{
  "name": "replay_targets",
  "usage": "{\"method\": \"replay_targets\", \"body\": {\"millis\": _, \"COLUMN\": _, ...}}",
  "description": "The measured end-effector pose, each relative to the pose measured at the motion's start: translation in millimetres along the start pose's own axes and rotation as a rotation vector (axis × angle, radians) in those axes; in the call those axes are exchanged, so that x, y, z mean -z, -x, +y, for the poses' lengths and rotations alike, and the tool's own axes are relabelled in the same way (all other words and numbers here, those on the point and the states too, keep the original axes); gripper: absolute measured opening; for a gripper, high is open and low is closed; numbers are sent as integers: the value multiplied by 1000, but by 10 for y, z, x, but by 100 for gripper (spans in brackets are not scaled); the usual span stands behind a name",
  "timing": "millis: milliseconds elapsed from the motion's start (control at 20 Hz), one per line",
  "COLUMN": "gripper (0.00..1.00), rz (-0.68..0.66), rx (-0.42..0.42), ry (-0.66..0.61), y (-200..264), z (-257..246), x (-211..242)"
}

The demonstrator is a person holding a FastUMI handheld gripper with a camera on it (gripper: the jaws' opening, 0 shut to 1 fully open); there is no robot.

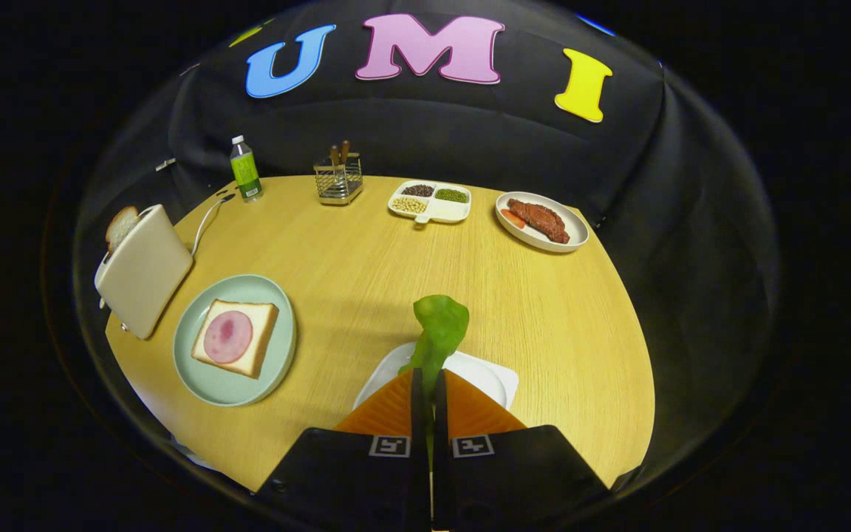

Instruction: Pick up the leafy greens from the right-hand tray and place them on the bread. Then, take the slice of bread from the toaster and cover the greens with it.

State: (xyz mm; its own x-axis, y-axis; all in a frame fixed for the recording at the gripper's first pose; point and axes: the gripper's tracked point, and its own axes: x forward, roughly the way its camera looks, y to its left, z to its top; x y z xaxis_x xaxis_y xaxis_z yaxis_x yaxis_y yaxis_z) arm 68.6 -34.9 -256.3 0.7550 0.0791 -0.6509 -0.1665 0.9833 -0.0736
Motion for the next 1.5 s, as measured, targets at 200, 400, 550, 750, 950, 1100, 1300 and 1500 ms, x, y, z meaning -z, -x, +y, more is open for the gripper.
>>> {"method": "replay_targets", "body": {"millis": 200, "gripper": 6, "rz": -46, "rx": -18, "ry": 19, "y": 277, "z": 284, "x": -308}}
{"method": "replay_targets", "body": {"millis": 400, "gripper": 6, "rz": -85, "rx": -45, "ry": 63, "y": 481, "z": 649, "x": -531}}
{"method": "replay_targets", "body": {"millis": 550, "gripper": 6, "rz": -106, "rx": -84, "ry": 83, "y": 554, "z": 1003, "x": -630}}
{"method": "replay_targets", "body": {"millis": 750, "gripper": 6, "rz": -117, "rx": -133, "ry": 110, "y": 553, "z": 1426, "x": -677}}
{"method": "replay_targets", "body": {"millis": 950, "gripper": 6, "rz": -95, "rx": -188, "ry": 127, "y": 461, "z": 1801, "x": -624}}
{"method": "replay_targets", "body": {"millis": 1100, "gripper": 6, "rz": -70, "rx": -220, "ry": 146, "y": 341, "z": 2040, "x": -546}}
{"method": "replay_targets", "body": {"millis": 1300, "gripper": 6, "rz": -23, "rx": -253, "ry": 167, "y": 175, "z": 2297, "x": -404}}
{"method": "replay_targets", "body": {"millis": 1500, "gripper": 7, "rz": -11, "rx": -223, "ry": 201, "y": 4, "z": 2365, "x": -366}}
